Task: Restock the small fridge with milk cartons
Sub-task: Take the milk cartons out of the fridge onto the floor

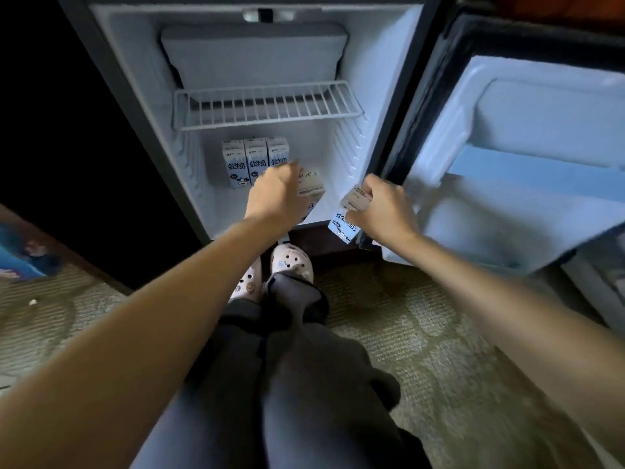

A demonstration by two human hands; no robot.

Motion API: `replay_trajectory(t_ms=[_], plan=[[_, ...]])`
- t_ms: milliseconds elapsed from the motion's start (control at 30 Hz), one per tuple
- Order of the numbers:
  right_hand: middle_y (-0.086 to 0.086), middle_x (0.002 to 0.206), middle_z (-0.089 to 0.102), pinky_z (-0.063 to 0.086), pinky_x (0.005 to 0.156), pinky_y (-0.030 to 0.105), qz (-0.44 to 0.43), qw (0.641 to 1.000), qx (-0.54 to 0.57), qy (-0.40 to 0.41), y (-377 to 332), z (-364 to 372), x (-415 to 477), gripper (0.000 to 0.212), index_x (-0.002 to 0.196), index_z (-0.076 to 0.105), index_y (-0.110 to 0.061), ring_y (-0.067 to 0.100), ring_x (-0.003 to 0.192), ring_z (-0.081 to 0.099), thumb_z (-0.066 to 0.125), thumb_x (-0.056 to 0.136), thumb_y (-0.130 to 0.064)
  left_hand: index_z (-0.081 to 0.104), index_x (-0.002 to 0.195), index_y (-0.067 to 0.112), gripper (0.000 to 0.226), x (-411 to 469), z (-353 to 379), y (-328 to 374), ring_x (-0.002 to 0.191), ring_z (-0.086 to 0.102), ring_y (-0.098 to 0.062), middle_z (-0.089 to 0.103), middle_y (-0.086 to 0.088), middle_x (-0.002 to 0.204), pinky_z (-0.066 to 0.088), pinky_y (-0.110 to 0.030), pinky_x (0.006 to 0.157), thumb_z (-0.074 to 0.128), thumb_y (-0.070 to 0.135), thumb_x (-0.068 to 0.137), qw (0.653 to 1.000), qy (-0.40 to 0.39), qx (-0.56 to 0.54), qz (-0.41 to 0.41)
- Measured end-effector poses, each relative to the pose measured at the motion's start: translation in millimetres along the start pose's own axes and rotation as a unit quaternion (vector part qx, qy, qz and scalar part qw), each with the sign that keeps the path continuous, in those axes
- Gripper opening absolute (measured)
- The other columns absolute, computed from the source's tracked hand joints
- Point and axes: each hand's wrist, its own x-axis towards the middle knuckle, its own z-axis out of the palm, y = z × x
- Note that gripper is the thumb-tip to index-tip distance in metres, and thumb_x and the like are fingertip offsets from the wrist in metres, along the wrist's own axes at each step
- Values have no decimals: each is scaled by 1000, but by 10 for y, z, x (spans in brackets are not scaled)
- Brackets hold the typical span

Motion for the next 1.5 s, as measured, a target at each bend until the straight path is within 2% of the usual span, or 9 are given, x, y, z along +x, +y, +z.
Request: replay_trajectory(t_ms=[133, 400, 667, 833, 933, 1067, 1233, 1400, 1500], plan=[[6, 75, 52, 30, 59, 28, 25, 999, 14, 33, 188, -532, -658, 32, 76, 43, -14, 23, 72, 48, 73, 68, -22, 55, 112, 7, 40, -481, -62, 522, 101, 60, -34, 64, -16, 111, 49, -38, 86, 67, 31, 83, 998, -6, -15, 62], [3, 72, 55, 28, 51, 29, 117, 990, 3, 75, 882, -1221, -2005, 29, 74, 45, -13, 24, 69, 51, 72, 69, -23, 55, 114, 6, 47, -1370, 471, 1414, 101, 60, -33, 64, -16, 110, 52, -40, 81, 68, 35, 81, 985, -79, -56, 143], [7, 80, 64, 40, 58, 30, 255, 964, 46, 56, 1746, -1083, -3174, 23, 80, 52, -11, 25, 74, 57, 72, 71, -20, 54, 111, 6, 37, -2250, 1406, 1987, 103, 62, -33, 64, -16, 113, 54, -42, 84, 68, 22, 81, 963, -206, -51, 168], [5, 83, 60, 31, 49, 20, 350, 933, 78, 8, 2243, -668, -3744, 21, 86, 53, -11, 16, 72, 51, 71, 77, -20, 53, 111, 7, 32, -2734, 1980, 2046, 94, 62, -23, 66, -12, 108, 45, -27, 65, 64, 22, 85, 941, -282, -36, 183], [12, 99, 67, 43, 56, 24, 385, 917, 102, -17, 2509, -335, -3918, 27, 95, 57, -10, 23, 84, 61, 72, 78, -24, 53, 107, 6, 33, -2875, 2177, 2048, 89, 61, -22, 65, -11, 104, 43, -28, 61, 65, 27, 85, 939, -300, -41, 166], [17, 119, 61, 52, 89, 41, 405, 908, 105, -30, 2736, 31, -4002, 44, 114, 55, -4, 32, 109, 59, 73, 77, -21, 54, 102, 3, 32, -2908, 2321, 2010, 84, 61, -27, 63, -14, 99, 50, -34, 63, 68, 23, 82, 937, -310, -31, 161], [20, 119, 60, 49, 85, 37, 392, 909, 115, -86, 2902, 360, -3946, 42, 117, 52, -2, 31, 109, 59, 69, 81, -14, 52, 100, 1, 24, -2850, 2416, 1944, 85, 57, -28, 60, -17, 101, 43, -34, 61, 63, -2, 80, 933, -319, 27, 167], [24, 124, 56, 44, 92, 38, 410, 896, 78, -148, 3029, 611, -4038, 38, 121, 50, 4, 34, 117, 53, 59, 87, -10, 52, 100, 2, 25, -2859, 2521, 1899, 79, 52, -22, 59, -15, 101, 38, -29, 59, 63, -4, 78, 922, -340, 48, 177], [25, 123, 57, 44, 93, 39, 408, 894, 79, -169, 3085, 674, -4123, 34, 118, 51, 5, 35, 118, 54, 58, 87, -7, 53, 100, 3, 25, -2870, 2550, 1875, 81, 54, -23, 59, -14, 101, 49, -36, 63, 63, -5, 78, 919, -353, 49, 171]])
